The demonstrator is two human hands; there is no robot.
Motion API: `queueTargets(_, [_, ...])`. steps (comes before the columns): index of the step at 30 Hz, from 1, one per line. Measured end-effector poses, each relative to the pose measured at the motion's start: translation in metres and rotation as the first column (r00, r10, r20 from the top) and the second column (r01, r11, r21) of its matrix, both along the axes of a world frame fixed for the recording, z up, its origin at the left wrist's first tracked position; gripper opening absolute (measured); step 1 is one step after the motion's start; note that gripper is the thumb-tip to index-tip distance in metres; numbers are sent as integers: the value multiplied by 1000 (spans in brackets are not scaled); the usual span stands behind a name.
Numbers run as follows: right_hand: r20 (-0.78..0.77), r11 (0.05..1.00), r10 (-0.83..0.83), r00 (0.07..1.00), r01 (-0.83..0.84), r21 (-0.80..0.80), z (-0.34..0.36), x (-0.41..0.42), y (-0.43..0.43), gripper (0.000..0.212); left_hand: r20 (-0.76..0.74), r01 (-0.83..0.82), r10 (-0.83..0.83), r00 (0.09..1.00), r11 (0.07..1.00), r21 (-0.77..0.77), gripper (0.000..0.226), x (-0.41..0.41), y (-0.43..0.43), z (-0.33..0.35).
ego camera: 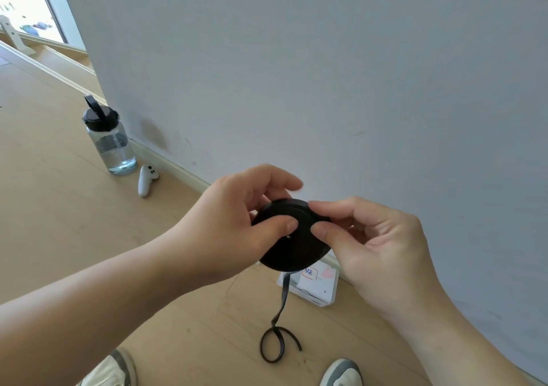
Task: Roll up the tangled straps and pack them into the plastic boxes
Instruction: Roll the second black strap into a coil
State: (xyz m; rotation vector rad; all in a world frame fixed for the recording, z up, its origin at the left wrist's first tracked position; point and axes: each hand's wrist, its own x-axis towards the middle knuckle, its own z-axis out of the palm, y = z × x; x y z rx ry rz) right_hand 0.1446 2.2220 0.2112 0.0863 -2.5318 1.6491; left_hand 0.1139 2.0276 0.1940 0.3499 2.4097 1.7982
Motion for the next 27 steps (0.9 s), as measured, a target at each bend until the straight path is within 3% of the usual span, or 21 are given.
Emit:
queueTargets(8, [27,1000,-1,1000,2,-22,2,-6,6,30,24,-65,63,998,996,55,29,-3,-3,-1])
queueTargets(12, [-82,990,-59,995,48,-129,2,-1,-2,32,111,-144,115,987,945,294,24,-1,0,2])
queueTargets(16, [-67,979,-86,994,71,-192,2,-1,-6,39,214,-204,116,970,867,454,19,2,6,4])
queueTargets(18, [-48,974,-113,992,101,-203,3,-2,-5,41,185,-143,80,979,924,355,18,1,5,3])
queueTargets(21, [-8,981,-147,989,145,-125,2,-4,-1,42,52,-59,56,997,997,44,22,0,3,-3])
queueTargets(27, [23,990,-108,994,109,-91,1,-1,-8,40,-176,-45,33,984,997,-66,28,4,2,-2])
